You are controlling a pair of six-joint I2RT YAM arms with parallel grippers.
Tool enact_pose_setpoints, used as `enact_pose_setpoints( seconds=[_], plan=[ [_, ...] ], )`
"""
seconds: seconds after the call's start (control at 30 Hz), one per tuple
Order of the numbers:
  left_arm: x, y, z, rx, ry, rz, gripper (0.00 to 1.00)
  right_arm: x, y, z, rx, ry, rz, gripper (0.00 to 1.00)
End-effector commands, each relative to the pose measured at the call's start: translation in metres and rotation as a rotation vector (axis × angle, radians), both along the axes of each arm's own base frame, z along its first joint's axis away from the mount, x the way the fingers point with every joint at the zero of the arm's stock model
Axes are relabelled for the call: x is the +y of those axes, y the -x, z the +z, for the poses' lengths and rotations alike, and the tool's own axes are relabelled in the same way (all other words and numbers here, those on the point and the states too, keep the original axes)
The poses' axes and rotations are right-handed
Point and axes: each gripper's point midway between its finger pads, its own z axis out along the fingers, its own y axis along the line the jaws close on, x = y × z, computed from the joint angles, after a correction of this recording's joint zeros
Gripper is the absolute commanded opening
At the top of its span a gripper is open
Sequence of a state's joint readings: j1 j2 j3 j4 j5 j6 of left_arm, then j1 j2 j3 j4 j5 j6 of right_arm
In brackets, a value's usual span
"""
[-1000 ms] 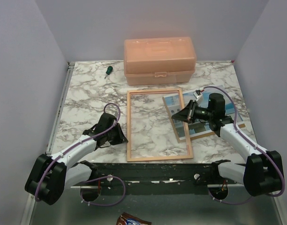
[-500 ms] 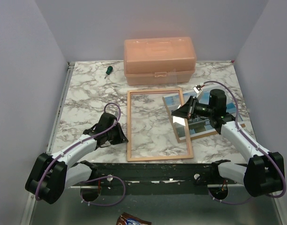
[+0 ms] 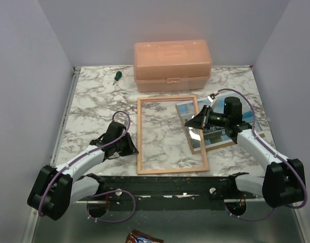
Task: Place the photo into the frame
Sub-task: Place the photo frame item in the photo frame.
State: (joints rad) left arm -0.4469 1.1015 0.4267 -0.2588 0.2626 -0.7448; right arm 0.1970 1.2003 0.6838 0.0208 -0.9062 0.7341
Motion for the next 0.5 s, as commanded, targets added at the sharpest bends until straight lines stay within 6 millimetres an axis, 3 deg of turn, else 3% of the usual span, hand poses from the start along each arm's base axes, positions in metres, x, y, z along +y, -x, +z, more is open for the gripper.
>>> enact_pose_setpoints(
  seconds=[0.0, 0.2, 0.47],
  plan=[
    [0.0209, 0.0148, -0.0246, 0.066, -0.107, 0.007, 0.1, 0.0028, 0.0035, -0.0066, -0.007, -0.01, 0.028, 0.01],
    [0.0207, 0.0147, -0.0246, 0.065, -0.107, 0.006, 0.1, 0.0028, 0.0053, -0.0139, -0.001, -0.006, 0.031, 0.01],
    [0.0202, 0.0148, -0.0248, 0.067, -0.105, 0.004, 0.1, 0.0038, 0.0043, -0.0078, -0.024, -0.023, 0.024, 0.0]
  ],
)
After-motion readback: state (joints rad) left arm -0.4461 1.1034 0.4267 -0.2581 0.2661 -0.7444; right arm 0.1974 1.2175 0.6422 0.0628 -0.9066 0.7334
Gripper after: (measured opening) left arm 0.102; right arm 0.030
